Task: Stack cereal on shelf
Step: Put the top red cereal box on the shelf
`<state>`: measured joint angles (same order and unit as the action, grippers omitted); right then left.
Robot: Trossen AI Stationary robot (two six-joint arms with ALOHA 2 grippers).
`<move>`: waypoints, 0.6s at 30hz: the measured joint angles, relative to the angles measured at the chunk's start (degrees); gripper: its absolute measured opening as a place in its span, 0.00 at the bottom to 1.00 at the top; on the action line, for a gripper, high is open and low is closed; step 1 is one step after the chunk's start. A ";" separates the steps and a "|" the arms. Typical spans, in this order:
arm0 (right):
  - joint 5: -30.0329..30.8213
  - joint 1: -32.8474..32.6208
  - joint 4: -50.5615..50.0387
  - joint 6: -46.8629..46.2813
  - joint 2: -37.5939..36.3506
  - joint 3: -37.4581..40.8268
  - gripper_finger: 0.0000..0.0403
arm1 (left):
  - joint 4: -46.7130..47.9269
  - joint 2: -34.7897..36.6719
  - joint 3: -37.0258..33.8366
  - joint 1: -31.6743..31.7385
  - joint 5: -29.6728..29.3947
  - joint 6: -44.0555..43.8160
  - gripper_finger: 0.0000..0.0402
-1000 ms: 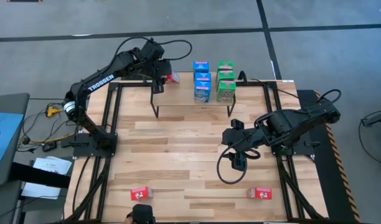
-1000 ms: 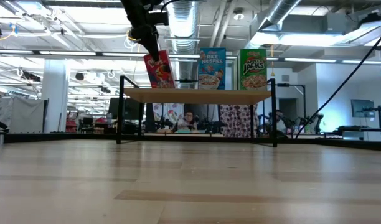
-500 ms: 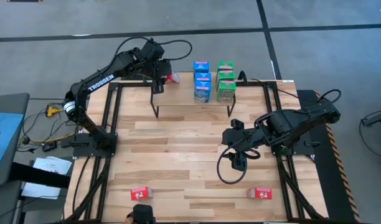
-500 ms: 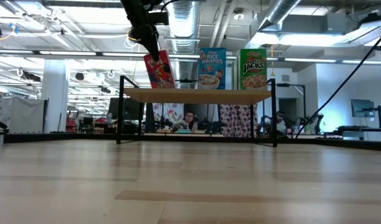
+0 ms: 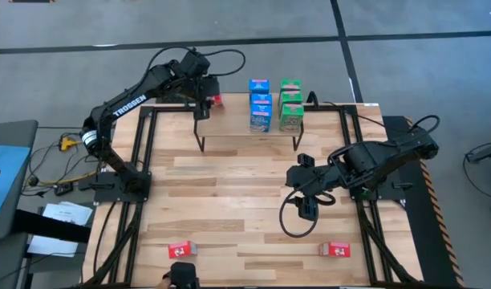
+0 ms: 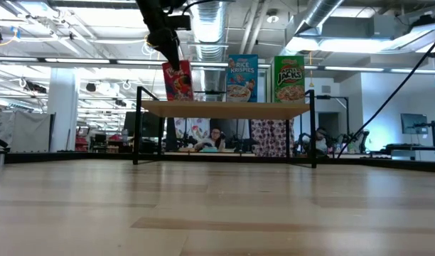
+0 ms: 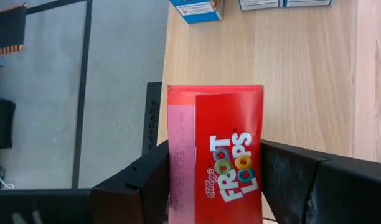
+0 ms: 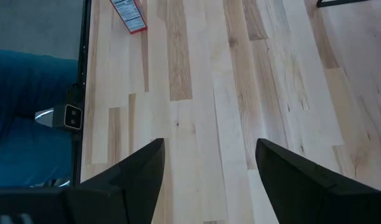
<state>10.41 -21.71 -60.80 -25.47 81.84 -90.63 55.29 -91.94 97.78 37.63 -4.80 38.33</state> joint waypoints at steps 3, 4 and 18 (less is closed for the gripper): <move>0.00 0.00 0.00 0.00 0.00 0.00 0.69 | -0.03 0.00 0.00 -0.01 0.02 0.00 0.49; -0.02 0.00 0.00 0.00 0.00 0.00 0.69 | -0.02 0.00 0.00 -0.01 0.01 0.00 0.49; -0.01 0.00 0.00 0.00 0.00 0.00 0.69 | 0.19 0.00 0.00 1.28 3.23 1.09 0.49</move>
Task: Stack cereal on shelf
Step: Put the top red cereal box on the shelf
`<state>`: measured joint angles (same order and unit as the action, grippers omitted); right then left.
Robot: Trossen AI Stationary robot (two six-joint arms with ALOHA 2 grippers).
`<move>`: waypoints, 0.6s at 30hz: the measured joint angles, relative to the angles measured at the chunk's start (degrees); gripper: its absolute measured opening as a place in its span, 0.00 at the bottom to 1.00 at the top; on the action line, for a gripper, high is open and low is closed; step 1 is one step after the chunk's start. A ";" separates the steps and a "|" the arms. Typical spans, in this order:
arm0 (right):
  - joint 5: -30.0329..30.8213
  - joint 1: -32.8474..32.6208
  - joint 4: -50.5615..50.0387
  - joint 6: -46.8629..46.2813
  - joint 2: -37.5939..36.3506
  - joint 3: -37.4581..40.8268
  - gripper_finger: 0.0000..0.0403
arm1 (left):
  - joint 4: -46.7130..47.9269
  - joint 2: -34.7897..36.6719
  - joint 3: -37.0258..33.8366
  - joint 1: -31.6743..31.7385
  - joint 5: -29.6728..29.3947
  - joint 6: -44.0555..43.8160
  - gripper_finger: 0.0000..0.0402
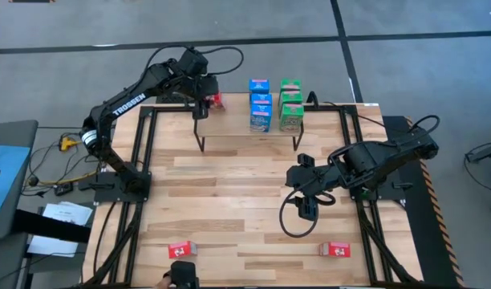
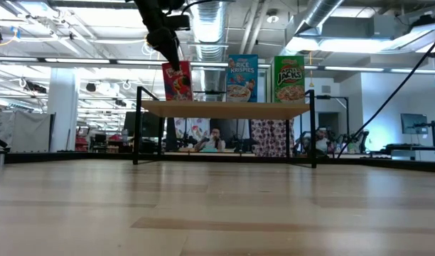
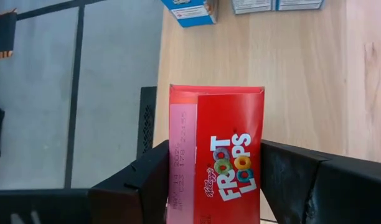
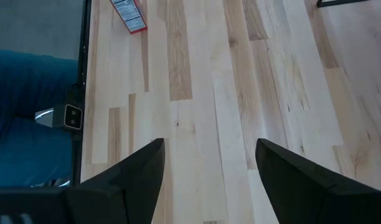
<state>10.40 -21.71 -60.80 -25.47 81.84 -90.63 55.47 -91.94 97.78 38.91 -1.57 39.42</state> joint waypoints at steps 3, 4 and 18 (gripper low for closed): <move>-0.01 0.00 -0.02 0.00 0.00 0.00 0.69 | 0.01 0.00 0.00 -0.02 0.11 -0.07 0.49; 0.00 0.00 -0.01 0.00 0.00 0.00 0.69 | 0.02 0.00 0.00 -0.02 0.32 -0.09 0.49; -0.01 0.00 0.00 0.00 0.00 0.00 0.69 | -0.08 0.00 0.00 0.64 2.55 0.19 0.55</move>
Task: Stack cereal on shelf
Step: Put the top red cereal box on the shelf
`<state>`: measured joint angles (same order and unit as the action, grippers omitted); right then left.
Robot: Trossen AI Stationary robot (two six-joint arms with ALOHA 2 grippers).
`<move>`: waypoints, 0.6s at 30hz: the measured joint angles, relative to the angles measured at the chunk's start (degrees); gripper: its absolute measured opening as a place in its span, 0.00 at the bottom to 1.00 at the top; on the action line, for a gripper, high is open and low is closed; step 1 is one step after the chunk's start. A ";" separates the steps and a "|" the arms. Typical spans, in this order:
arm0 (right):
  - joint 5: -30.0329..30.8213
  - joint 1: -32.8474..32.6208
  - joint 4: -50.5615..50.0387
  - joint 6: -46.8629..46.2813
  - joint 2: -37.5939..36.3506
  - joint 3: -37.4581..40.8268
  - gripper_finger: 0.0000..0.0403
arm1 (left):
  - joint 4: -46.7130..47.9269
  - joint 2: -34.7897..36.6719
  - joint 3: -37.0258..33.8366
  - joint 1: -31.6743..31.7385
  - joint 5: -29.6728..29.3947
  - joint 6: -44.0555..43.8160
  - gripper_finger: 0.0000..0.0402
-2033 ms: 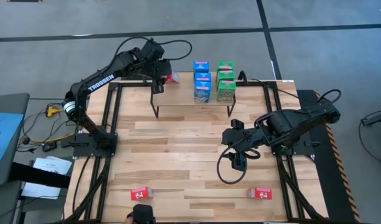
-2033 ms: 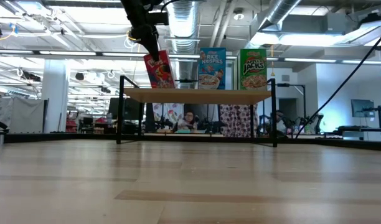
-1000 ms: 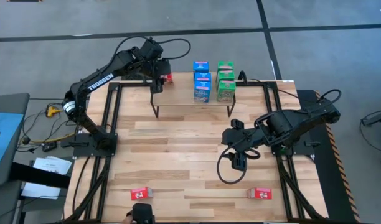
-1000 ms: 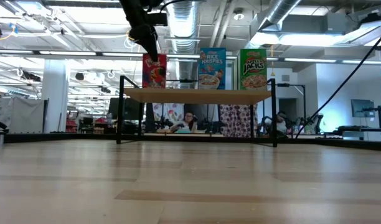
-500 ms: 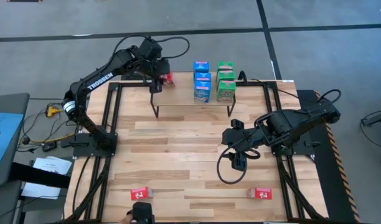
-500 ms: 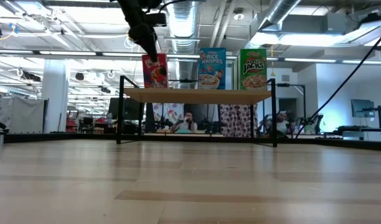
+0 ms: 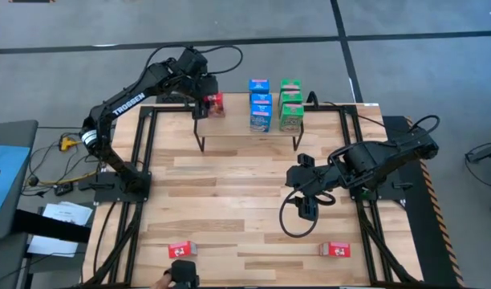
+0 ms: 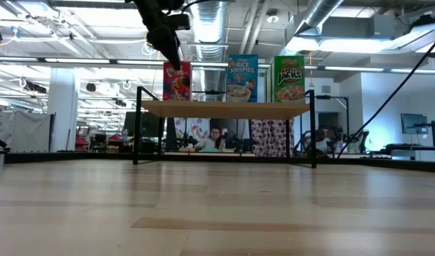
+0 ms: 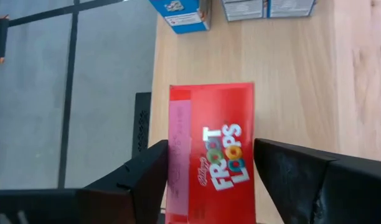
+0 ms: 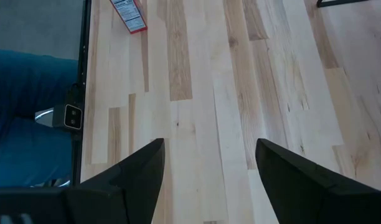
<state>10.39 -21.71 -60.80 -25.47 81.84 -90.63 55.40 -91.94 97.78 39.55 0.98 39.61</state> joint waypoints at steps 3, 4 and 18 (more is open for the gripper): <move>0.00 0.00 0.00 0.00 0.00 0.00 0.69 | -0.19 0.00 0.00 0.04 -0.45 0.53 0.58; 0.00 0.00 0.00 0.00 -0.02 0.00 0.69 | -0.47 0.00 0.00 0.04 -0.61 0.46 0.58; 0.01 0.00 0.00 0.00 0.00 0.00 0.69 | -2.87 0.06 0.00 0.00 -1.76 -1.26 0.58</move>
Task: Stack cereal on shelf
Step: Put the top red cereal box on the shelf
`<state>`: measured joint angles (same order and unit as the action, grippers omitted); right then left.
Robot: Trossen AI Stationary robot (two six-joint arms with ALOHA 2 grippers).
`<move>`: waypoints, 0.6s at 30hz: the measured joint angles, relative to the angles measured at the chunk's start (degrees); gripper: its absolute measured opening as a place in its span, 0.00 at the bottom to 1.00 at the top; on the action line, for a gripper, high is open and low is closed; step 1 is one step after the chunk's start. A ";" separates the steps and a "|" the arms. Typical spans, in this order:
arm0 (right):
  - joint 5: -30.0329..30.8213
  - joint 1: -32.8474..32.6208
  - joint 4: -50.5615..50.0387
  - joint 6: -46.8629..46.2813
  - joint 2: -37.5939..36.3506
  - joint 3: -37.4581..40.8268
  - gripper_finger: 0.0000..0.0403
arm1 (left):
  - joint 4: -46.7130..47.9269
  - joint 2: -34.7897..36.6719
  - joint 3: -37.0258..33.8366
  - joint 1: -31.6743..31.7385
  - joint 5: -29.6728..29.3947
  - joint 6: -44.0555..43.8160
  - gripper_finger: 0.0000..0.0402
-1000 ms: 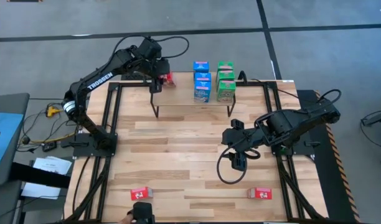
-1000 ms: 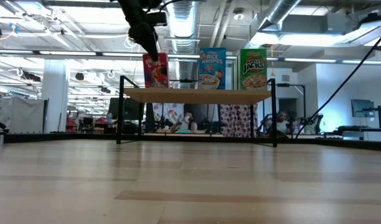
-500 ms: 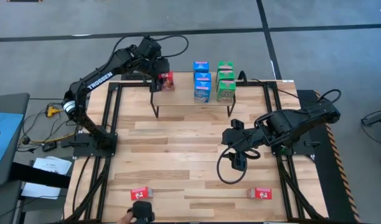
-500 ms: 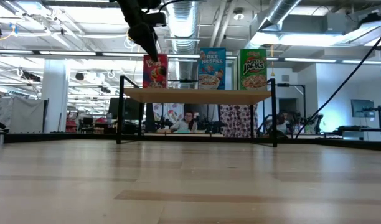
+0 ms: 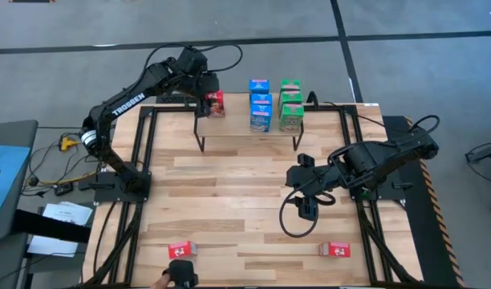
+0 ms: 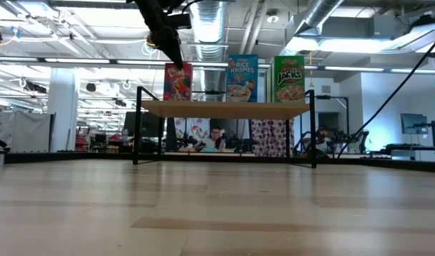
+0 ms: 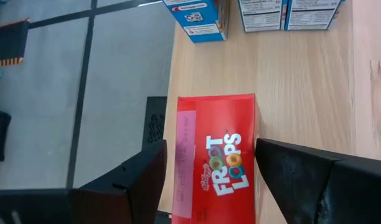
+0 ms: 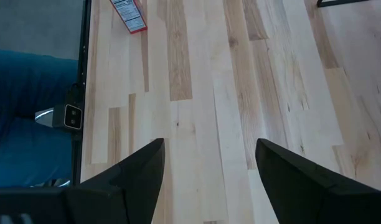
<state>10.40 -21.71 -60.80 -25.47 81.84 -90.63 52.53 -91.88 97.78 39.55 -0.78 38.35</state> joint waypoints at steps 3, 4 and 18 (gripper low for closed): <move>0.00 0.00 0.00 0.00 0.00 0.00 0.69 | 0.09 0.53 -0.02 -0.13 0.00 0.00 0.58; 0.00 0.00 0.00 0.00 0.00 0.00 0.69 | 0.11 0.81 -0.02 -0.14 0.00 0.00 0.58; -0.01 0.00 0.01 0.00 0.00 0.00 0.69 | 4.25 5.61 -0.02 -2.95 -0.07 -4.41 0.58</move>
<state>10.39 -21.71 -60.78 -25.47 81.84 -90.63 56.78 -86.27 97.76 36.60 -0.84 33.94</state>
